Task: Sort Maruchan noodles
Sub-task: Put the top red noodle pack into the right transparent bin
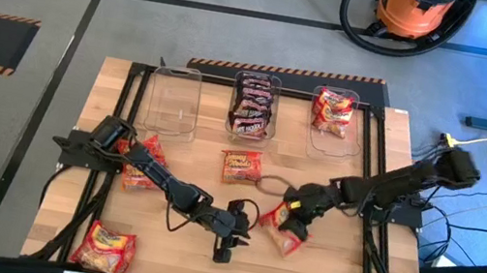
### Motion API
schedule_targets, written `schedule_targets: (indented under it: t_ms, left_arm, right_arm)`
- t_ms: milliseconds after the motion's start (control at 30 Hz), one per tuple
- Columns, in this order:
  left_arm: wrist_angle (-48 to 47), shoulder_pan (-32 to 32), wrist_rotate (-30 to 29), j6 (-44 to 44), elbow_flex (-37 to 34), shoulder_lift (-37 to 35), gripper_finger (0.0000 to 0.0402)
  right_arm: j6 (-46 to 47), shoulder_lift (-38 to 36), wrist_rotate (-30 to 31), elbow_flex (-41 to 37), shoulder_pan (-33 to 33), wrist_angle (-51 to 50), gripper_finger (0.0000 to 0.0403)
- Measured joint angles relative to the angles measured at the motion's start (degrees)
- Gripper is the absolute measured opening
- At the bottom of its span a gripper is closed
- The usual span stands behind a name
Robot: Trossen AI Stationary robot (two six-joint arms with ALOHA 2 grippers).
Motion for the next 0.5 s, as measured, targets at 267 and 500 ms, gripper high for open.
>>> schedule_targets:
  t_ms: [267,500]
  left_arm:
    - [-0.15,-0.28,-0.67,1.84,0.00,-0.14,0.0082]
    - [0.36,-0.24,-1.36,1.84,0.00,-0.14,0.0082]
  right_arm:
    - [-14.41,-17.21,8.62,6.16,-9.20,-28.16,0.0033]
    - [-40.19,-22.61,32.35,21.76,-17.54,-53.30,0.0037]
